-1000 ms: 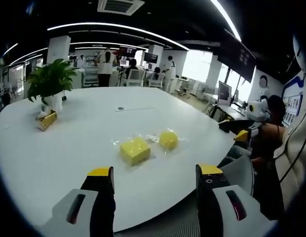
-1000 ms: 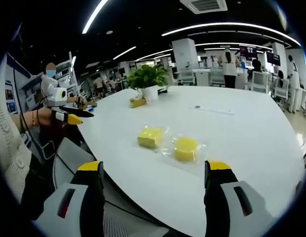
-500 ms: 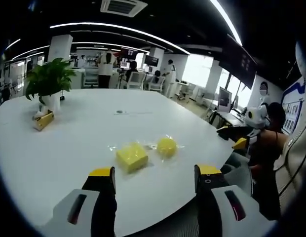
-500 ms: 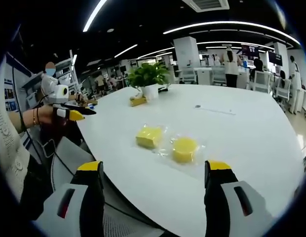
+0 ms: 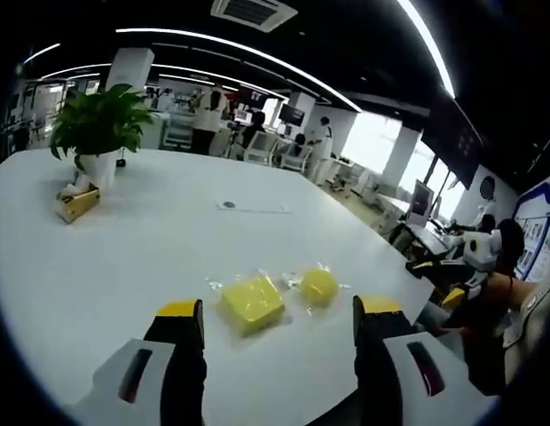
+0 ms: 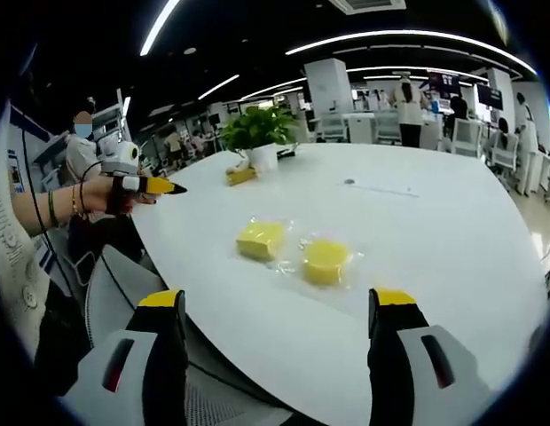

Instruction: Compare the silicone blocks by pressing each to a similar depth, holding the contact briefly, and releasing to observe deformation and rebound differences across the visible hardness samples.

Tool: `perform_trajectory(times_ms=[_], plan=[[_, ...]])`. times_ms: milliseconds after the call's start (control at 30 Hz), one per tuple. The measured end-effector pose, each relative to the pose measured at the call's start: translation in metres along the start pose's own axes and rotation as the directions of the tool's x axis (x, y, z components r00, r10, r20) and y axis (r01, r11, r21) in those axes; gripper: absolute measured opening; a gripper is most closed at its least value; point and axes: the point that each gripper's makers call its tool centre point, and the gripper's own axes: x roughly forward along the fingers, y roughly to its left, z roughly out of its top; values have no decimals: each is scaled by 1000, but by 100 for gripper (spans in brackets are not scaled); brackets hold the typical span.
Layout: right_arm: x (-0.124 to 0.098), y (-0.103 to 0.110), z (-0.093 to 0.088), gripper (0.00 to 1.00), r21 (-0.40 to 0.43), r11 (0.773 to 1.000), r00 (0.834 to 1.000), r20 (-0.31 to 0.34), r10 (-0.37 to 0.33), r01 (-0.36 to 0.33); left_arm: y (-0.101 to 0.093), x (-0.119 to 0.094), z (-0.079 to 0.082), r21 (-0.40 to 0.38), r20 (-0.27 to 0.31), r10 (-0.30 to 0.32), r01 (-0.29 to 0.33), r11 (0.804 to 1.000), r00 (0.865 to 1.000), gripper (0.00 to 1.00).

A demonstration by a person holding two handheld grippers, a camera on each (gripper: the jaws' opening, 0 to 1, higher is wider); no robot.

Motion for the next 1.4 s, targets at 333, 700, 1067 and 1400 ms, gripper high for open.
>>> perform_trajectory(times_ms=[333,700,1067,1400], plan=[[5,-14,0,79,15,999,999,-25,-38,38,13,41,5,-70,-19,-42,41,997,999,68],[13,-25,1,79,35,997,997,-46,-64,66,24,73,3,-130,-37,-55,49,990,998,67],[18,-35,-1,78,46,995,994,-68,-80,84,46,108,-8,-203,-70,-78,62,977,994,62],[21,-38,-6,76,48,994,991,-96,-89,94,71,138,-23,-231,-115,-103,74,970,988,59]])
